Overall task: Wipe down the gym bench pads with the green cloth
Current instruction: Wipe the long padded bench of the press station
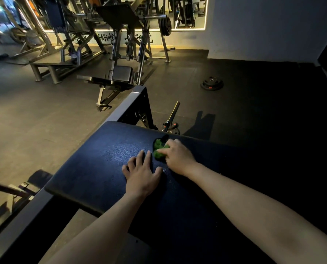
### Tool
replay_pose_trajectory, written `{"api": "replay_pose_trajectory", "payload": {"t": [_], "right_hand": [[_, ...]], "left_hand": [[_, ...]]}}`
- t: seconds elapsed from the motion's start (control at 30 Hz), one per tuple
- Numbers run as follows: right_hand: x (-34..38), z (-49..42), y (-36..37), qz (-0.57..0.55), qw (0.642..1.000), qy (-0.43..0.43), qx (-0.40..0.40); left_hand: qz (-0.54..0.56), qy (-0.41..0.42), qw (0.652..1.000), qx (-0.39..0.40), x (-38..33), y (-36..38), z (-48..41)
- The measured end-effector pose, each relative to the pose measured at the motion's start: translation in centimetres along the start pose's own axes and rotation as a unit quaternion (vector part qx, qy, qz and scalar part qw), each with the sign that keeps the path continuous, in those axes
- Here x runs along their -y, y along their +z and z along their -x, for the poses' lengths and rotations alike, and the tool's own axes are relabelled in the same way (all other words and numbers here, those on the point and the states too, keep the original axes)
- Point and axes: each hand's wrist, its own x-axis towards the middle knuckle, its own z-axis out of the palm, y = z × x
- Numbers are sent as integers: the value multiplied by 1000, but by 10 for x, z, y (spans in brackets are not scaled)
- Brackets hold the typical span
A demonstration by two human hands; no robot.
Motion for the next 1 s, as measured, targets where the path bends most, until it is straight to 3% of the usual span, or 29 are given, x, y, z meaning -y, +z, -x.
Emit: {"api": "replay_pose_trajectory", "payload": {"t": [0.3, 0.43, 0.73, 1.0], "right_hand": [[-65, -13, -33, 14, 963, 256, -78], [-43, -39, -19, 0, 969, 238, -68], [-28, -67, -2, -8, 998, 65, -19], [-70, -40, -21, -20, 979, 190, -74]], "left_hand": [[-10, -15, 1000, 16, -4, -3, -5], [-12, -3, 1000, -3, -15, -4, -16], [-1, 14, 1000, -4, -40, 11, -46], [-1, 8, 1000, -29, -39, 16, -46]]}}
